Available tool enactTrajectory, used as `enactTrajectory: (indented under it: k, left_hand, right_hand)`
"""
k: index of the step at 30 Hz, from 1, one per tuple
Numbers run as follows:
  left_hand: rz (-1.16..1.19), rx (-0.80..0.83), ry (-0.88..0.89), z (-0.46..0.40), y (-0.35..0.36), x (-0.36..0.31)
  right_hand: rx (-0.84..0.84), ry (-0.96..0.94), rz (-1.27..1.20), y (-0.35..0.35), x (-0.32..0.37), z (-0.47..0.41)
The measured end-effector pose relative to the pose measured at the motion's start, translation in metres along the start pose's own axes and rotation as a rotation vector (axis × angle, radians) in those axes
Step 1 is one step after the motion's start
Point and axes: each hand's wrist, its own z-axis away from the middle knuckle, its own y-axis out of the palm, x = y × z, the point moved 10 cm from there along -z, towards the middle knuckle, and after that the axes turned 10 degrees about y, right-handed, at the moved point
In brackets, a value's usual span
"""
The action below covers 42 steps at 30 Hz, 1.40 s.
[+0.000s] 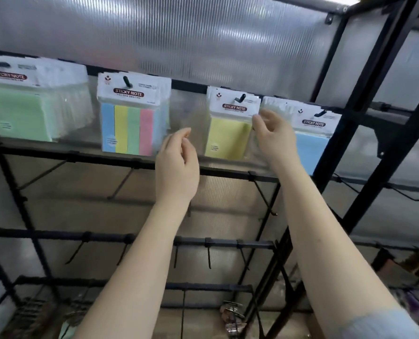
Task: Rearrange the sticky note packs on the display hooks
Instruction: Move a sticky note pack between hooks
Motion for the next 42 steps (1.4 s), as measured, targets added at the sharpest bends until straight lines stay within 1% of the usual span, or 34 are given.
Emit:
enactTrajectory:
  k: [4, 7, 10, 13, 17, 20, 22, 26, 28, 30, 32, 34, 37, 40, 42]
  left_hand:
    - [0.050, 0.140, -0.282, -0.023, 0.036, 0.041]
    - [0.123, 0.154, -0.362, -0.047, 0.052, 0.056]
    - [0.183, 0.138, -0.346, -0.079, 0.064, 0.059]
    - [0.294, 0.157, -0.387, -0.103, 0.079, 0.059]
    - [0.369, 0.221, -0.327, -0.120, 0.090, 0.056]
    - [0.409, 0.243, -0.289, -0.125, 0.096, 0.058]
    - [0.400, 0.236, -0.282, -0.128, 0.097, 0.061]
    - [0.339, 0.251, -0.183, -0.134, 0.099, 0.056]
    - [0.323, 0.245, -0.172, -0.135, 0.098, 0.056]
    - [0.328, 0.237, -0.173, -0.137, 0.099, 0.057]
    - [0.341, 0.234, -0.187, -0.139, 0.101, 0.059]
    - [0.332, 0.226, -0.198, -0.140, 0.102, 0.064]
    - [0.348, 0.214, -0.216, -0.140, 0.100, 0.070]
    - [0.344, 0.274, -0.239, -0.137, 0.103, 0.074]
    - [0.370, 0.299, -0.291, -0.135, 0.107, 0.076]
  right_hand:
    - [-0.005, 0.012, -0.138, 0.000, 0.000, -0.014]
    - [0.042, 0.049, -0.283, 0.008, -0.007, -0.018]
    - [0.081, 0.105, -0.387, 0.016, -0.017, -0.021]
    - [0.100, 0.096, -0.396, 0.020, -0.015, -0.022]
    - [0.039, 0.016, -0.393, 0.018, -0.008, -0.022]
    - [-0.008, 0.035, -0.467, 0.015, -0.009, -0.024]
    - [-0.019, 0.024, -0.492, 0.015, -0.007, -0.024]
    - [0.002, 0.020, -0.522, 0.016, -0.013, -0.017]
    - [-0.021, 0.031, -0.539, 0.014, -0.017, -0.016]
    - [-0.076, 0.068, -0.599, 0.010, -0.017, -0.020]
    - [-0.089, 0.163, -0.616, 0.012, -0.021, -0.029]
    - [-0.053, 0.251, -0.550, 0.017, -0.024, -0.038]
    - [0.048, 0.321, -0.508, 0.024, -0.023, -0.046]
    - [0.151, 0.418, -0.546, 0.029, -0.023, -0.047]
    - [0.163, 0.417, -0.508, 0.029, -0.022, -0.050]
